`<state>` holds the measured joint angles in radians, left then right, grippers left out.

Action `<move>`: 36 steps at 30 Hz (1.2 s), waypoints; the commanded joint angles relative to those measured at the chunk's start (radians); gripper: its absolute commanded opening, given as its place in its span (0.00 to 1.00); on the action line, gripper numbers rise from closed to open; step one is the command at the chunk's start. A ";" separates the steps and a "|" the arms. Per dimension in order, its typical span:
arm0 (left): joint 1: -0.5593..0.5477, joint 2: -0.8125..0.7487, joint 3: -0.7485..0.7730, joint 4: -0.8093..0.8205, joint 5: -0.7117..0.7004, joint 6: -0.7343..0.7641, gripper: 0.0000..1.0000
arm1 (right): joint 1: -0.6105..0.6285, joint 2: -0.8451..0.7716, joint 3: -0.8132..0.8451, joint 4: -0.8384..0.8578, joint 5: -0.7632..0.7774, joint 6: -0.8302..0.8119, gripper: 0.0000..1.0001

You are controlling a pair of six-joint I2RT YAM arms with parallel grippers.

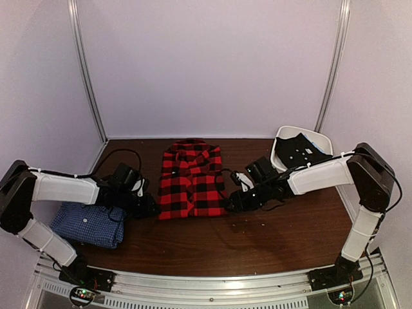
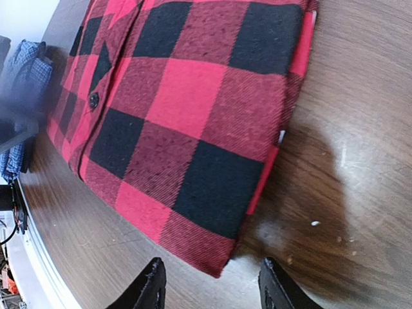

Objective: Fold and stack the long sleeve shirts
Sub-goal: Pick up the 2/3-rectangle-folded shirt from the center of the board.

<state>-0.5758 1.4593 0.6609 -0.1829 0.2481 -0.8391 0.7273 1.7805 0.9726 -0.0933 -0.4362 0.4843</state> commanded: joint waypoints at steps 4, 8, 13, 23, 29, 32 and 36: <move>-0.009 -0.043 -0.054 0.028 -0.042 -0.049 0.32 | 0.022 0.019 -0.004 0.041 0.033 0.023 0.51; -0.012 -0.040 -0.059 0.036 -0.036 -0.049 0.33 | 0.032 0.025 -0.011 0.046 0.039 0.028 0.50; -0.013 -0.029 -0.069 0.068 -0.016 -0.055 0.33 | 0.039 0.029 -0.028 0.059 0.041 0.036 0.50; -0.019 0.006 -0.074 0.090 -0.016 -0.052 0.33 | 0.048 0.044 -0.053 0.091 0.047 0.050 0.49; -0.027 0.025 -0.069 0.096 -0.018 -0.054 0.32 | 0.050 0.058 -0.065 0.122 0.047 0.065 0.44; -0.029 0.029 -0.069 0.099 -0.020 -0.055 0.31 | 0.050 0.051 -0.074 0.125 0.056 0.069 0.43; -0.032 0.038 -0.067 0.105 -0.022 -0.057 0.28 | 0.050 0.039 -0.081 0.128 0.074 0.079 0.43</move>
<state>-0.5983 1.4815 0.5945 -0.1169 0.2256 -0.8898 0.7704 1.8179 0.9157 0.0349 -0.4072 0.5472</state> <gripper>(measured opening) 0.285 0.430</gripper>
